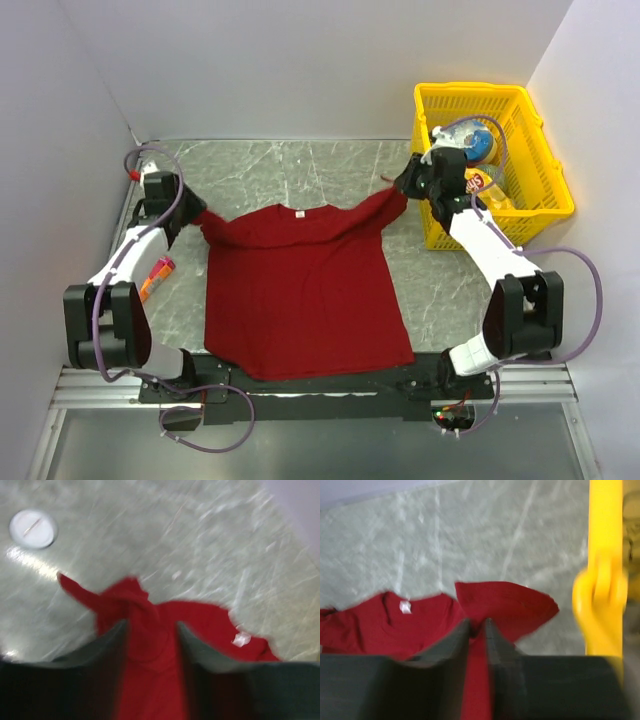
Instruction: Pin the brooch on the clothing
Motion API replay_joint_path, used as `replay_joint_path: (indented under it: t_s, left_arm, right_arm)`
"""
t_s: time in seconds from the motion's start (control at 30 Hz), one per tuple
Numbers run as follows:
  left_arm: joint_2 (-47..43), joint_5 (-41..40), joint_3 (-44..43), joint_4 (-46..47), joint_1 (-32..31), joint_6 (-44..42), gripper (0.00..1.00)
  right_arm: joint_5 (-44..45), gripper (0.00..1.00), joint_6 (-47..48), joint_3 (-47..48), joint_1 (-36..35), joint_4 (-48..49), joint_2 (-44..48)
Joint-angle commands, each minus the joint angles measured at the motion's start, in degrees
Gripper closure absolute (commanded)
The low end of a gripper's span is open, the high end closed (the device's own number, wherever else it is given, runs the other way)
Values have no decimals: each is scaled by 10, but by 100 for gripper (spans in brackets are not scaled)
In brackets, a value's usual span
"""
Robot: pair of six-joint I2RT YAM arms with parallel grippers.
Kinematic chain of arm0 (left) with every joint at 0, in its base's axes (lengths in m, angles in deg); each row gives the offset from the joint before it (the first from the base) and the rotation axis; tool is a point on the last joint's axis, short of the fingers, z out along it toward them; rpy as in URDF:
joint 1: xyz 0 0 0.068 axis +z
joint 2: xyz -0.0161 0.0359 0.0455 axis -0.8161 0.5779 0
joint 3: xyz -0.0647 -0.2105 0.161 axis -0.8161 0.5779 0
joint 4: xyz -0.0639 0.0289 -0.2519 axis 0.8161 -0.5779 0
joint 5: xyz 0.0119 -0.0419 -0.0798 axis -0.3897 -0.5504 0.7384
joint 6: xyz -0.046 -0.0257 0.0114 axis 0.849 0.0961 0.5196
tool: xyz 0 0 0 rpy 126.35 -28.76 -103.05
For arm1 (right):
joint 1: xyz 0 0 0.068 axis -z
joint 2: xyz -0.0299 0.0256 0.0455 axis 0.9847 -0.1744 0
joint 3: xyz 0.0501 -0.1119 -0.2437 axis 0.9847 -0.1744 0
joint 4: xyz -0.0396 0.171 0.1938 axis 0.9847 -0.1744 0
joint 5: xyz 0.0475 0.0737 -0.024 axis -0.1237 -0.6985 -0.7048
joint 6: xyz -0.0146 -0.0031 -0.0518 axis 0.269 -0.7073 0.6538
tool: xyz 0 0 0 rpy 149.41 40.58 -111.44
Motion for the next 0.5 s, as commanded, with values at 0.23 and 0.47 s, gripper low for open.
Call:
replay_joint_path:
  t_s: [0.23,0.47]
  left_arm:
    - [-88,31,6,6,-3,-15,9]
    - [95,122,-131,-27,-54,-54,66]
  right_arm:
    - [40,24,48,24,-59,-75,99]
    - [-12,43,90,326,-126,-304,-221]
